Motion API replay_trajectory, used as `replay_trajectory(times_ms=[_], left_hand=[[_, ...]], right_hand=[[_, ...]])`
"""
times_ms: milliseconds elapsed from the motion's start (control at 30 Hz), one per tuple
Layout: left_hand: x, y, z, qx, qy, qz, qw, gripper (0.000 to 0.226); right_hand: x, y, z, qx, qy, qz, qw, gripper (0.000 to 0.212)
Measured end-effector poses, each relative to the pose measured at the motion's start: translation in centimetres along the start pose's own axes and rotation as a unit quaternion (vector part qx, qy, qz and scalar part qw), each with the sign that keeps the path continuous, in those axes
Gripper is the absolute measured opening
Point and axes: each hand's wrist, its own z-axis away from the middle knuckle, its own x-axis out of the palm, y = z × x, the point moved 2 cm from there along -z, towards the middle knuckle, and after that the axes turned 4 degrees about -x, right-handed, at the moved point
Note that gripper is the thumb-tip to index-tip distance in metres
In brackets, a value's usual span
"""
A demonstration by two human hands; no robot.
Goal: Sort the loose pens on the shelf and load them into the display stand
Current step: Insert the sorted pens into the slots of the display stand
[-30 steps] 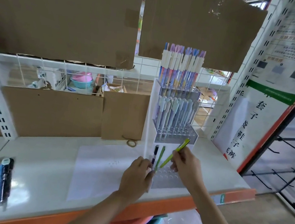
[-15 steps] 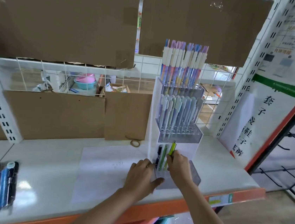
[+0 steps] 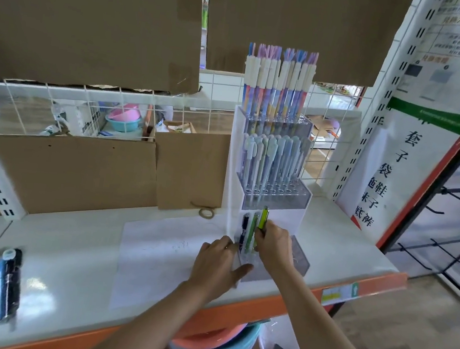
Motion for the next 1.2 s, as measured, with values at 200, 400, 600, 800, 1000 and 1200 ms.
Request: replay_trajectory(times_ms=[200,400,600,800,1000,1200], left_hand=[[0.0,-0.1,0.0,-0.006,-0.02,0.005,1.0,0.056],[-0.3,-0.1,0.1,-0.004,-0.032,0.006,0.999,0.057],[-0.2,-0.3,0.1,-0.002,-0.034,-0.002,0.999,0.054],[-0.5,-0.1,0.2,-0.001,-0.032,0.011,0.999,0.052],[-0.5,-0.2,0.2,0.0,-0.03,0.019,0.999,0.052],[-0.5,-0.3,0.2,0.0,-0.029,0.025,0.999,0.055]], right_hand=[[-0.6,-0.2,-0.7,0.002,-0.027,0.023,0.999,0.026],[-0.4,-0.4,-0.6,-0.01,-0.015,0.028,0.999,0.025],[-2.0,0.4,-1.0,0.015,-0.076,-0.061,0.995,0.031],[0.0,0.4,0.1,-0.016,0.015,-0.03,0.999,0.032],[0.2,1.1,0.5,-0.012,0.023,-0.079,0.997,0.028],[-1.3,0.0,-0.7,-0.022,-0.06,-0.006,0.998,0.029]])
